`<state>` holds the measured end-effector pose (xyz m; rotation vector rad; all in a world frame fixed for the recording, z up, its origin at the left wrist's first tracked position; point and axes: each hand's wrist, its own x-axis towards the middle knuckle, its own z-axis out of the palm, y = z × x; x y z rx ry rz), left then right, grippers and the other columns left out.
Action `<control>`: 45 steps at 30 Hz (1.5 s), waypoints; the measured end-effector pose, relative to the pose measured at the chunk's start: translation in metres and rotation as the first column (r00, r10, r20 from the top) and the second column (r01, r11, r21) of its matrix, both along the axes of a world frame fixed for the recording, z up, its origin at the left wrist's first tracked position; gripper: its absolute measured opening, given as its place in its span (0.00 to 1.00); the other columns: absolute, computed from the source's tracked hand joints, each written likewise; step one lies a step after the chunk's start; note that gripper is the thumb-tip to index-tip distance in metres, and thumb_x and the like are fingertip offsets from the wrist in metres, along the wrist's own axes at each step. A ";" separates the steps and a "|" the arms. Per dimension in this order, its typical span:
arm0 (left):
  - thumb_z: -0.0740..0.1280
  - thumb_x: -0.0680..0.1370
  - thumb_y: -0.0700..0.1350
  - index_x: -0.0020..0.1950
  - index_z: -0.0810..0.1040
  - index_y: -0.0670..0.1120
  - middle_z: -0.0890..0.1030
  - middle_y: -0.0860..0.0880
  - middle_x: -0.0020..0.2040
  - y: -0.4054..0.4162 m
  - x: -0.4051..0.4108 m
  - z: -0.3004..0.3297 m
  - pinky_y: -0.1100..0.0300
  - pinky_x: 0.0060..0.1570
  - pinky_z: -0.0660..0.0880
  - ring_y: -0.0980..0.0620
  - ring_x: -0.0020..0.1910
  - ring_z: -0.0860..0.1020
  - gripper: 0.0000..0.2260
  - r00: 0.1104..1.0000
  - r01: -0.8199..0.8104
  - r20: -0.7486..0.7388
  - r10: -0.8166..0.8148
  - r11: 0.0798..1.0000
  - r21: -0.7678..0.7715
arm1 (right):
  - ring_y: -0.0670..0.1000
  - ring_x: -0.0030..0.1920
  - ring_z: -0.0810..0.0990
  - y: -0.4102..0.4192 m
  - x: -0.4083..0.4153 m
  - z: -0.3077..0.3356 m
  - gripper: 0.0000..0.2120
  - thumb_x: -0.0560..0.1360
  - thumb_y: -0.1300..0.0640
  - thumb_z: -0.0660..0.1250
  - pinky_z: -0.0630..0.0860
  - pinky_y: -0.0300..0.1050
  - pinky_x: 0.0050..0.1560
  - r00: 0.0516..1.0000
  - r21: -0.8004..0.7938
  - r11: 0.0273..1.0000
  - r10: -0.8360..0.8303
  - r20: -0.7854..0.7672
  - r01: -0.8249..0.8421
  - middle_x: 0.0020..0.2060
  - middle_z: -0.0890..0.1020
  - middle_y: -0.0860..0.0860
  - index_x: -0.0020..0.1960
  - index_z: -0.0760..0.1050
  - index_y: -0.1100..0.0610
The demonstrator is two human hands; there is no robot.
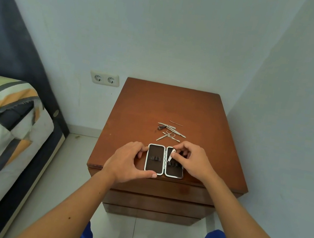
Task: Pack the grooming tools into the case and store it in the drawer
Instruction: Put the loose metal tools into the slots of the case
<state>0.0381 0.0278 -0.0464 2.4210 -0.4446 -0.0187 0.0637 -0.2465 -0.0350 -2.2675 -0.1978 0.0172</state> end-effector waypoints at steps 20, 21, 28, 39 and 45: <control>0.76 0.62 0.76 0.47 0.67 0.63 0.78 0.59 0.49 -0.001 0.000 0.003 0.58 0.45 0.76 0.57 0.49 0.76 0.28 1.000 0.001 -0.010 -0.001 1.000 0.015 | 0.46 0.56 0.75 -0.002 -0.010 0.001 0.24 0.67 0.35 0.74 0.73 0.39 0.54 0.976 -0.236 0.949 0.217 0.002 -0.211 0.54 0.77 0.40 0.59 0.83 0.44; 0.77 0.63 0.76 0.47 0.67 0.63 0.78 0.59 0.50 -0.001 0.000 0.003 0.58 0.45 0.76 0.57 0.50 0.76 0.28 1.000 0.000 -0.011 0.000 1.000 0.018 | 0.46 0.56 0.74 -0.003 -0.013 -0.001 0.25 0.67 0.35 0.75 0.72 0.38 0.55 0.975 -0.235 0.948 0.224 0.014 -0.214 0.55 0.77 0.40 0.60 0.82 0.44; 0.77 0.63 0.76 0.57 0.73 0.59 0.76 0.61 0.48 -0.001 0.000 0.004 0.63 0.43 0.72 0.59 0.47 0.75 0.32 1.000 -0.008 -0.004 0.008 1.000 0.023 | 0.46 0.56 0.74 -0.004 -0.016 -0.006 0.25 0.68 0.37 0.78 0.74 0.41 0.57 0.971 -0.212 0.952 0.236 0.047 -0.221 0.55 0.76 0.38 0.62 0.81 0.43; 0.76 0.62 0.77 0.48 0.68 0.63 0.78 0.60 0.49 0.000 0.003 0.001 0.59 0.45 0.77 0.57 0.49 0.77 0.28 1.000 -0.006 -0.020 0.006 1.000 0.000 | 0.40 0.42 0.76 0.017 0.056 0.022 0.05 0.77 0.54 0.75 0.74 0.40 0.48 0.977 -0.075 0.987 -0.124 0.175 0.139 0.43 0.81 0.43 0.52 0.87 0.50; 0.76 0.63 0.76 0.53 0.71 0.60 0.77 0.61 0.48 0.002 0.003 -0.001 0.60 0.45 0.76 0.58 0.49 0.76 0.30 1.000 -0.009 -0.018 0.009 1.000 -0.004 | 0.53 0.51 0.78 0.042 0.093 0.021 0.07 0.78 0.54 0.74 0.76 0.53 0.58 0.983 -0.246 0.969 0.043 0.180 0.003 0.48 0.81 0.47 0.55 0.87 0.49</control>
